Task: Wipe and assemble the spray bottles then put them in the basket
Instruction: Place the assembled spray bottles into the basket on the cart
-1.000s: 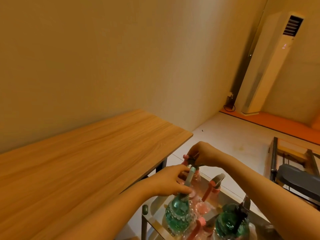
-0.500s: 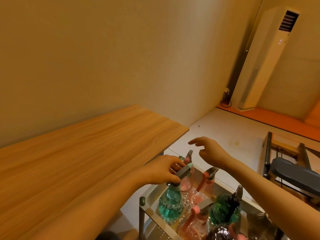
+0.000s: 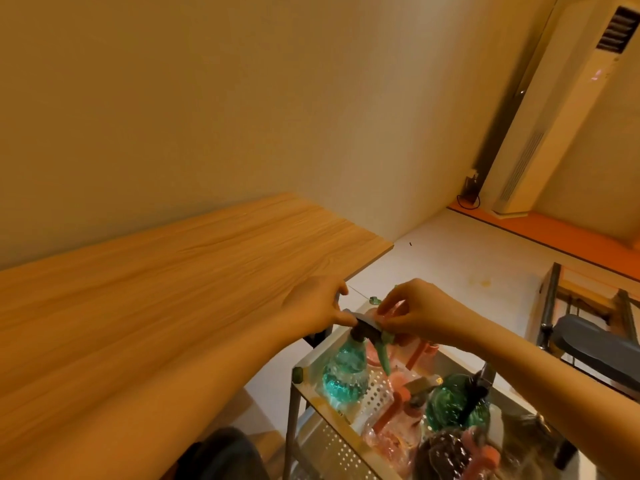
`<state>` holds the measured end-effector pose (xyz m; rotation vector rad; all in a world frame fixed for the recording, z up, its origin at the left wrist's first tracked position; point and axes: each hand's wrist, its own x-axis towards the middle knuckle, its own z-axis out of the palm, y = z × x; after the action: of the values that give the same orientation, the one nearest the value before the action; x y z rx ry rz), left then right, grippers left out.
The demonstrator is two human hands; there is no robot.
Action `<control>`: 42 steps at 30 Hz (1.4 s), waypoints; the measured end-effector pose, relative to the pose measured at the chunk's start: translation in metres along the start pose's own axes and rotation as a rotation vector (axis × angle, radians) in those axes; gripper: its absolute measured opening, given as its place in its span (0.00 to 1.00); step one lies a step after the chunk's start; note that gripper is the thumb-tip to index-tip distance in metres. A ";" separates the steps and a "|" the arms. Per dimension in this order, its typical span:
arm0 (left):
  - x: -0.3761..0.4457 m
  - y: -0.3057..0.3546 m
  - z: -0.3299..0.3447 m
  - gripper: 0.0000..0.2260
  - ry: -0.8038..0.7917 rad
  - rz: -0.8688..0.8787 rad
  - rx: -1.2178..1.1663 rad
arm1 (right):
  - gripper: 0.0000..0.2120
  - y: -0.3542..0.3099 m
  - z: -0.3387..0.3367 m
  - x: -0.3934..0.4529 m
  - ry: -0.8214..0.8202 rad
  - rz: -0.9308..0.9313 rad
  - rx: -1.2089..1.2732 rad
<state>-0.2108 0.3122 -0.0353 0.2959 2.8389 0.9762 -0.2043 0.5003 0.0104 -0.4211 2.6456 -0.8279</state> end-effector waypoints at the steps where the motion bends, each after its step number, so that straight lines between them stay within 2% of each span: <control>1: -0.002 -0.001 0.003 0.25 -0.010 -0.030 -0.082 | 0.08 -0.002 -0.001 0.002 -0.013 0.017 0.025; 5: -0.006 0.006 0.008 0.22 -0.079 -0.166 -0.471 | 0.15 -0.011 -0.005 0.007 -0.147 0.079 0.121; 8: -0.009 0.017 0.003 0.21 -0.175 -0.268 -0.714 | 0.19 -0.013 0.002 0.014 -0.115 0.133 0.149; 10: -0.007 0.022 -0.003 0.26 -0.304 -0.366 -0.922 | 0.19 -0.012 0.005 0.017 -0.089 0.274 0.363; 12: -0.002 0.022 -0.008 0.32 -0.393 -0.412 -1.048 | 0.19 -0.011 0.005 0.018 -0.193 0.431 0.708; 15: 0.004 0.022 -0.009 0.36 -0.433 -0.430 -1.085 | 0.22 -0.010 0.006 0.020 -0.255 0.564 1.095; 20: 0.014 0.025 -0.003 0.38 -0.490 -0.342 -0.907 | 0.18 -0.019 0.022 0.017 -0.087 0.589 1.384; 23: 0.020 0.026 0.002 0.37 -0.471 -0.338 -0.842 | 0.20 -0.017 0.027 0.017 -0.009 0.557 1.423; 25: 0.023 0.025 0.004 0.35 -0.436 -0.354 -0.848 | 0.15 -0.012 0.026 0.015 -0.024 0.571 1.392; 28: 0.020 0.025 0.007 0.29 -0.316 -0.322 -0.791 | 0.17 -0.002 0.028 0.012 -0.031 0.579 1.311; 34: 0.015 0.023 0.022 0.25 -0.181 -0.246 -0.716 | 0.16 0.001 0.049 0.008 0.214 0.512 1.134; 42: 0.003 0.006 0.042 0.22 -0.035 -0.069 -0.739 | 0.30 -0.004 0.065 0.003 0.346 0.369 1.002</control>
<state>-0.2050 0.3428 -0.0646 0.1241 2.2230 1.8589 -0.1799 0.4640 -0.0385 0.4851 2.0641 -2.0068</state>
